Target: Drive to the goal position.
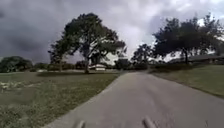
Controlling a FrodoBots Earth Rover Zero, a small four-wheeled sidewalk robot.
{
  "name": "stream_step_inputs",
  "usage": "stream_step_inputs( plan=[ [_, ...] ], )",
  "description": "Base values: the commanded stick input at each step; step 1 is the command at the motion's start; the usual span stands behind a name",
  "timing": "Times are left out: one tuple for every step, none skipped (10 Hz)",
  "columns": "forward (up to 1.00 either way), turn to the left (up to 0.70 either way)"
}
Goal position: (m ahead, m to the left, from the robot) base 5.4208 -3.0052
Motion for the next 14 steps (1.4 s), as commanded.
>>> stream_step_inputs(
  plan=[
    [0.7,-0.05],
    [0.7,-0.06],
    [0.7,-0.06],
    [0.7,-0.06],
    [0.7,-0.05],
    [0.7,-0.05],
    [0.7,-0.05],
    [0.7,-0.05],
    [0.7,-0.13],
    [0.7,-0.21],
    [0.7,-0.29],
    [0.7,-0.33],
    [0.7,-0.33],
    [0.7,-0.33]
  ],
)
